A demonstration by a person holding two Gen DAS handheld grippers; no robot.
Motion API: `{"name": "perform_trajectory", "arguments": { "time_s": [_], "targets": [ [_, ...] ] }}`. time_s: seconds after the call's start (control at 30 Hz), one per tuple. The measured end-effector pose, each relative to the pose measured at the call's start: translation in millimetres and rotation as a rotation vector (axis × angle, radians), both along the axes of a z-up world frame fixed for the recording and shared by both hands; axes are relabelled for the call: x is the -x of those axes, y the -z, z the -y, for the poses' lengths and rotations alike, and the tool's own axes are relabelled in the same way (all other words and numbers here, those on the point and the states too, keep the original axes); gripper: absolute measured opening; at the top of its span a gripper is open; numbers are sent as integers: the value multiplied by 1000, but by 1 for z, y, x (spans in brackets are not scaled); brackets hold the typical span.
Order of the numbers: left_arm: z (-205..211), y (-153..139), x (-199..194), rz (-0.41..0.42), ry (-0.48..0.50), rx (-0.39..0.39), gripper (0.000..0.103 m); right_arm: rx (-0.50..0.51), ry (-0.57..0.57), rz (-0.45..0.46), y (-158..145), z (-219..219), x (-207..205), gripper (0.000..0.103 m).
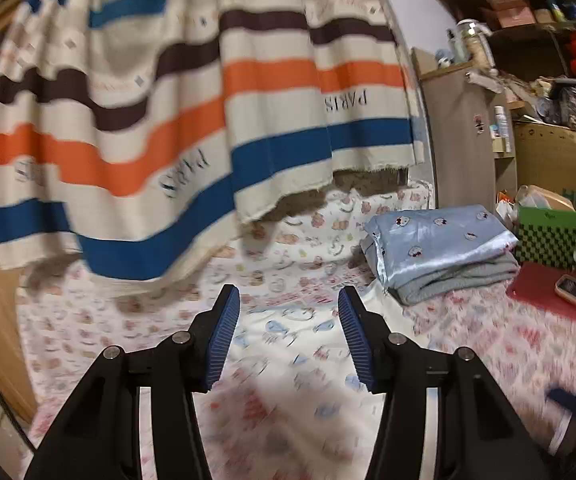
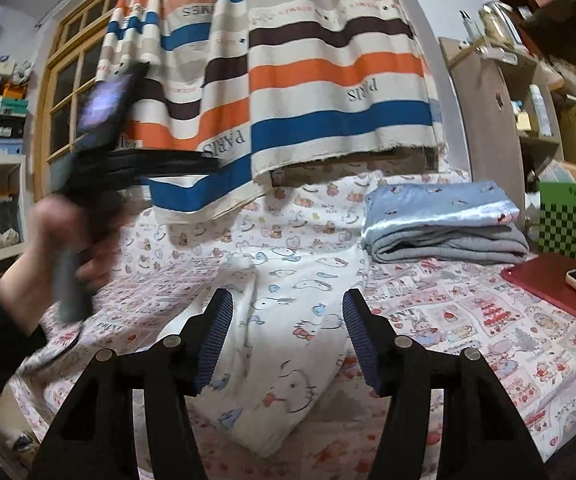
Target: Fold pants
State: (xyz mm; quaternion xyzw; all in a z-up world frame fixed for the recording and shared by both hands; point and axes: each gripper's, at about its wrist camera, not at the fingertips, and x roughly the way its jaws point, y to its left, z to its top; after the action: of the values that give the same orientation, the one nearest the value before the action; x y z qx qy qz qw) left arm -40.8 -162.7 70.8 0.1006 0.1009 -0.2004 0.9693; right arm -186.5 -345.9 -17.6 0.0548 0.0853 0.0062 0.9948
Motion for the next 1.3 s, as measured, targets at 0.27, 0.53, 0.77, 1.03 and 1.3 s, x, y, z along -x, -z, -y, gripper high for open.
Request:
{"name": "perform_trajectory", "arguments": {
  "time_s": [0.27, 0.53, 0.77, 1.03, 1.3],
  "targets": [
    [-32, 55, 74, -41, -51, 79, 50, -54, -6, -21, 9, 6, 0, 59],
    [-18, 104, 121, -70, -63, 75, 50, -80, -20, -35, 24, 3, 11, 59],
    [-20, 122, 109, -218, -77, 185, 50, -123, -37, -83, 30, 12, 8, 59],
    [-29, 125, 67, -469, -83, 385, 64, -170, -64, -143, 40, 5, 4, 59],
    [-18, 132, 67, -501, -61, 365, 22, -208, -78, -243, 50, 4, -16, 38]
  ]
}}
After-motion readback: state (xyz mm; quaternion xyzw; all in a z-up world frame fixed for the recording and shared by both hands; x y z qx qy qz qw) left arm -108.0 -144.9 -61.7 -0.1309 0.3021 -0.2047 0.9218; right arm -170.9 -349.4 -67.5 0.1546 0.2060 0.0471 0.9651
